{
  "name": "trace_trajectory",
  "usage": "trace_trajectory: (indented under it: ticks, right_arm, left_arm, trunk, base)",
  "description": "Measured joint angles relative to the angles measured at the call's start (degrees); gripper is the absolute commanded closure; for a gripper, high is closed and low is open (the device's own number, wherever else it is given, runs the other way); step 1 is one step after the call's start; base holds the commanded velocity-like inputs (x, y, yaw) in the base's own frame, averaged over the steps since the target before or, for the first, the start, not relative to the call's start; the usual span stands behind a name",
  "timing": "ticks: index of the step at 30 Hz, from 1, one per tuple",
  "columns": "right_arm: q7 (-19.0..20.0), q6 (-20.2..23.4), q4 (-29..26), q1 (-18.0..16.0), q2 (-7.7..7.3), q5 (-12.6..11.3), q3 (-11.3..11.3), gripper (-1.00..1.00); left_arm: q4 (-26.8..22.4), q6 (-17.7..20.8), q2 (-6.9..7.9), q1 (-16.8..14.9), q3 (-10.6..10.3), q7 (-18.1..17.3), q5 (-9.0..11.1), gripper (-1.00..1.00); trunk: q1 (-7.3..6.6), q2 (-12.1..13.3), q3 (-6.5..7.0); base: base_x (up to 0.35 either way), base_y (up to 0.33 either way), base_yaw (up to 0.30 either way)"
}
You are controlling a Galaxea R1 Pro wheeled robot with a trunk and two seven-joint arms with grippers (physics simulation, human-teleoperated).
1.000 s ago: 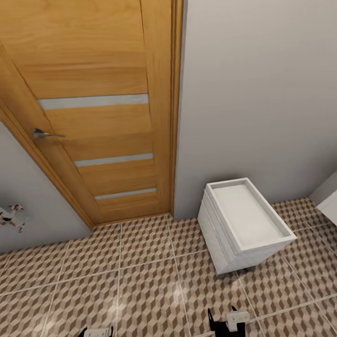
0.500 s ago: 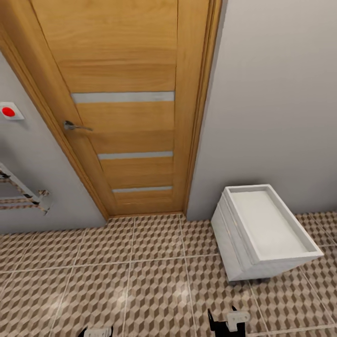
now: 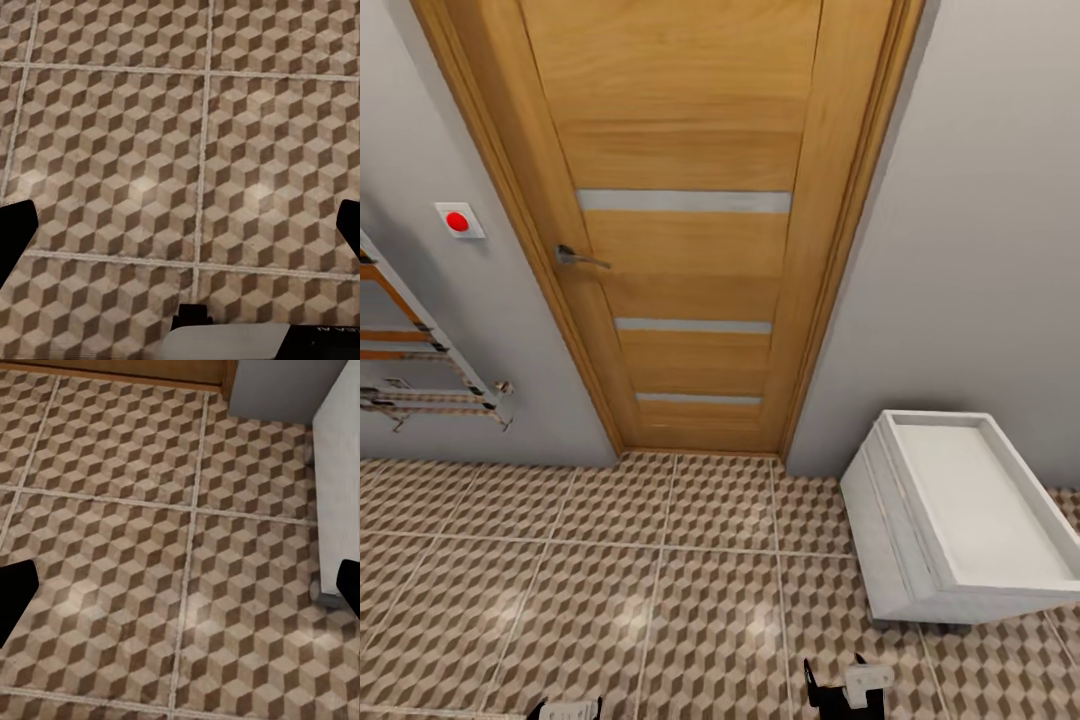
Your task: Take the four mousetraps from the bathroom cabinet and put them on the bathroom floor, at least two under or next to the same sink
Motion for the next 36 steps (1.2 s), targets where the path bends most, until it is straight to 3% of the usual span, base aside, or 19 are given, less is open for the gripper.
trace_trajectory:
  ticks: [36]
  right_arm:
    - [0.0,0.0,0.0,0.1,0.05,0.0,0.0,-1.0]
  left_arm:
    - [0.0,0.0,0.0,0.0,0.0,0.0,0.0,-1.0]
  trunk:
    - [0.0,0.0,-1.32]
  base:
    - [0.0,0.0,0.262]
